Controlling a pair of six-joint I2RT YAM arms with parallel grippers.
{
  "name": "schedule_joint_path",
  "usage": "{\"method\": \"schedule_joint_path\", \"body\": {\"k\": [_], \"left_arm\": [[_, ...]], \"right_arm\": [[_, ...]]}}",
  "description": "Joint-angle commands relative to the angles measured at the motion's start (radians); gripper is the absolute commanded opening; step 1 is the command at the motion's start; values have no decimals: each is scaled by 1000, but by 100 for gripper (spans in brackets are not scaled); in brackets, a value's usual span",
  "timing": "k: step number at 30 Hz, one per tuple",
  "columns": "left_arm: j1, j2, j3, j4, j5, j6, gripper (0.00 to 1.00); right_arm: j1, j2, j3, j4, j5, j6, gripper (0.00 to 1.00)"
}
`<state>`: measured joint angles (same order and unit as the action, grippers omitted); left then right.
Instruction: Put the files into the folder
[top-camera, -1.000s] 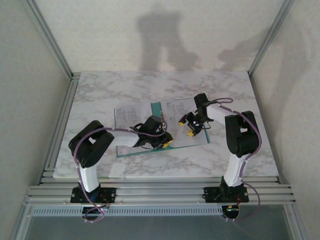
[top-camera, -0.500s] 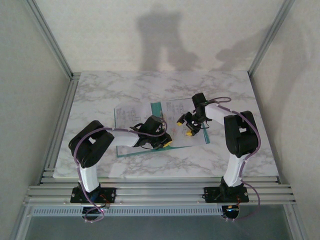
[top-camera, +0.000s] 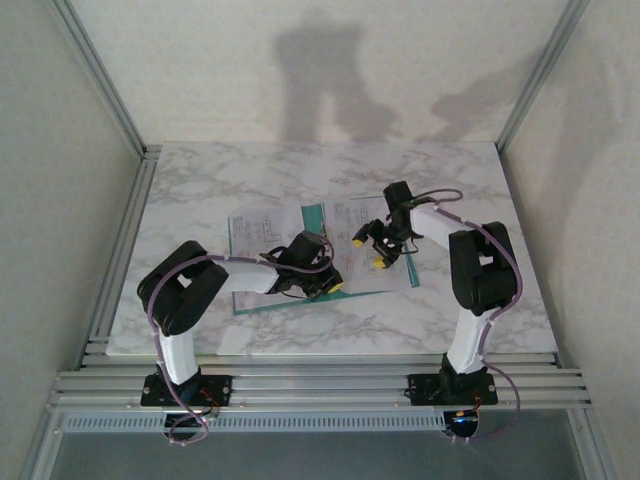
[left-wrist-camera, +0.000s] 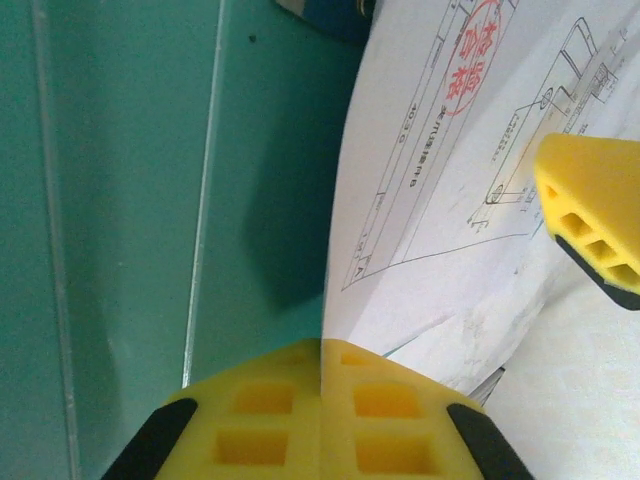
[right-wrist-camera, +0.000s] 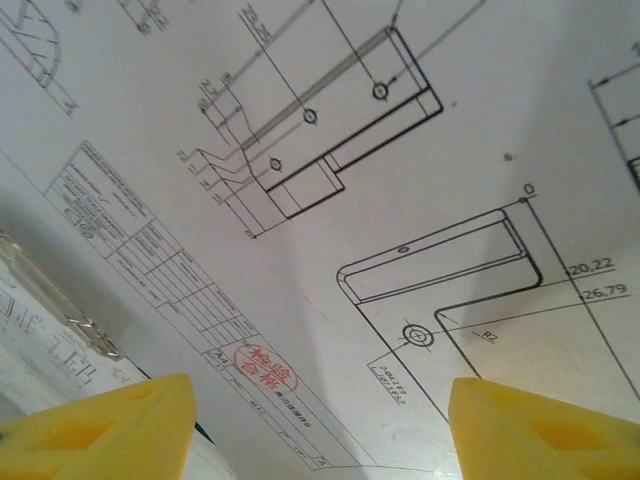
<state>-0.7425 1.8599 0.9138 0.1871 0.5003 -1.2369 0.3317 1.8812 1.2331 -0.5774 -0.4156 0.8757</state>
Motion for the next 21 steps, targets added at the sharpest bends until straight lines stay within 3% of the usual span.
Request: {"method": "schedule_joint_path", "body": {"k": [1,10,21], "left_arm": [[4,0,-11,43,-29,-50,0],[-3,-9,-23,107,-45,-122,0],[-17,2,-26,121,-47,-141,0]], "right_arm": [[-2,-86,51,-25,79,-33,71],[-96,-211,33,-32,150,-42,71],[-161,-254,-22,-35,156,-45,71]]}}
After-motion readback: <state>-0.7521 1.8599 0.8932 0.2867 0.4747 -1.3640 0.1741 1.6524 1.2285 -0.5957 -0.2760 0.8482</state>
